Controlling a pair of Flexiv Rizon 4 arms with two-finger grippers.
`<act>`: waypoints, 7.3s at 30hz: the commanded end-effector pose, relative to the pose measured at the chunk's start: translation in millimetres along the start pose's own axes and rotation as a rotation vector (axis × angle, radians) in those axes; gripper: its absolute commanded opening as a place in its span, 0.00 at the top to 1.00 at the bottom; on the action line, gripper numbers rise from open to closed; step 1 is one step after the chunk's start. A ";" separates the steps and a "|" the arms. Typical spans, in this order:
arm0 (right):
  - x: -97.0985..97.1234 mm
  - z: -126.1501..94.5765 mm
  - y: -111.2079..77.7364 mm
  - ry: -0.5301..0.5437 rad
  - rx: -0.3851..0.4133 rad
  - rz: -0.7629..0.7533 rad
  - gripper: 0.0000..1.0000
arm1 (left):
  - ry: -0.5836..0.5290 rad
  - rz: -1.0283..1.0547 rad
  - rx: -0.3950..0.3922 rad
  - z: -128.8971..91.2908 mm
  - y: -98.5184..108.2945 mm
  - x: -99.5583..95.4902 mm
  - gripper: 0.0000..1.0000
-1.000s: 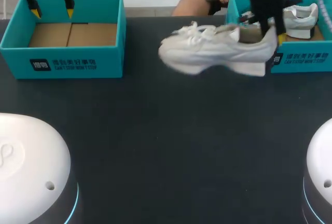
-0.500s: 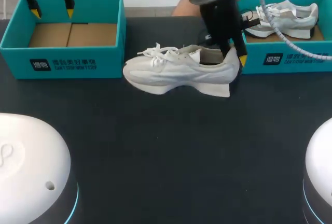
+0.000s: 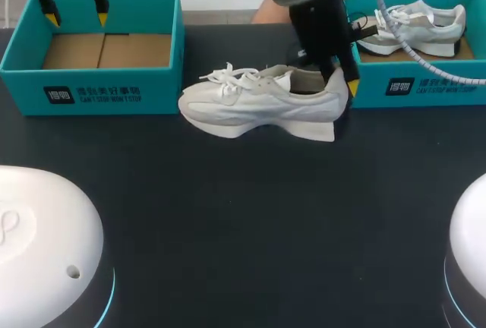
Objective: Take the shoe out of the shoebox, open the shoe tongue, remove and reinsert the insole, then place the shoe into the shoebox
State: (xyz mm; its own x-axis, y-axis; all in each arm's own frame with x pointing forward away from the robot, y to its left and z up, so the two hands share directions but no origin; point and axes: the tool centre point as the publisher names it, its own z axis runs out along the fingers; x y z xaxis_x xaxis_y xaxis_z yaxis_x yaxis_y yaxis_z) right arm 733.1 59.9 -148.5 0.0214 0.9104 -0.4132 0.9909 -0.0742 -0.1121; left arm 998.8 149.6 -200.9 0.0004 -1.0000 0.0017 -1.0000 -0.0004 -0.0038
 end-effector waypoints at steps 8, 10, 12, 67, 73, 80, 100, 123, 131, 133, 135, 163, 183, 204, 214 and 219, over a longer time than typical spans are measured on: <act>38.4 62.4 -24.3 -0.104 -0.073 0.008 1.00 | 0.000 0.000 -0.001 -0.3 -0.3 0.0 0.00; 42.7 73.8 -24.8 -0.081 -0.078 0.018 1.00 | 0.000 0.000 -0.001 -0.3 -0.3 0.0 0.00; 49.2 86.1 -25.2 -0.077 -0.062 0.015 1.00 | 0.000 0.000 -0.001 -0.3 -0.3 0.0 0.00; 101.8 113.7 -14.9 0.145 -0.222 -0.318 0.00 | 0.000 0.000 -0.001 -0.3 -0.3 0.0 0.00; 108.5 83.0 -27.4 0.156 -0.304 -0.717 0.00 | 0.000 0.000 -0.001 -0.3 -0.3 0.0 0.00; 109.5 75.0 -32.7 0.150 -0.286 -0.808 0.00 | 0.000 0.000 -0.001 -0.3 -0.3 0.0 0.00; 83.8 102.5 -41.5 0.416 -0.467 -1.238 0.00 | 0.000 0.000 -0.001 -0.3 -0.3 0.0 0.00; 62.1 96.7 -12.5 0.774 -0.948 -1.471 0.00 | 0.000 0.000 -0.001 -0.3 -0.3 0.0 0.00; 53.9 108.3 -6.5 0.874 -1.102 -1.383 0.00 | 0.000 0.000 -0.001 -0.3 -0.3 0.0 0.00; 53.5 112.4 -4.0 0.903 -1.132 -1.363 0.00 | 0.000 0.000 -0.001 -0.3 -0.3 0.0 0.00; 53.7 116.6 -3.0 0.917 -1.148 -1.356 0.00 | 0.000 0.000 -0.001 -0.3 -0.3 0.0 0.00; 57.5 132.8 -1.6 0.984 -1.189 -1.347 0.00 | 0.000 0.000 -0.001 -0.3 -0.3 0.0 0.00; 81.8 200.0 19.7 0.990 -1.326 -1.289 0.00 | 0.000 0.000 -0.001 -0.3 -0.3 0.0 0.00; 87.5 211.1 21.1 1.004 -1.320 -1.229 0.00 | 0.000 0.000 -0.001 -0.3 -0.3 0.0 0.00; 101.5 214.4 18.2 1.003 -1.327 -1.216 0.00 | 0.000 0.000 -0.001 -0.3 -0.3 0.0 0.00; 116.3 216.3 15.8 1.005 -1.320 -1.197 0.00 | 0.000 0.000 -0.001 -0.3 -0.3 0.0 0.00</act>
State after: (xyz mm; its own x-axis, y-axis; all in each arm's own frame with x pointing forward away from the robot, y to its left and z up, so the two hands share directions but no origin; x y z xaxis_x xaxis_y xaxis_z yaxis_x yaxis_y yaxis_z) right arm 721.3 65.4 -387.2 -0.9874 0.1503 -0.0500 0.0257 0.4633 0.8859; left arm 998.8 149.6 -200.9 0.0004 -1.0000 0.0016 -1.0000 -0.0004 -0.0038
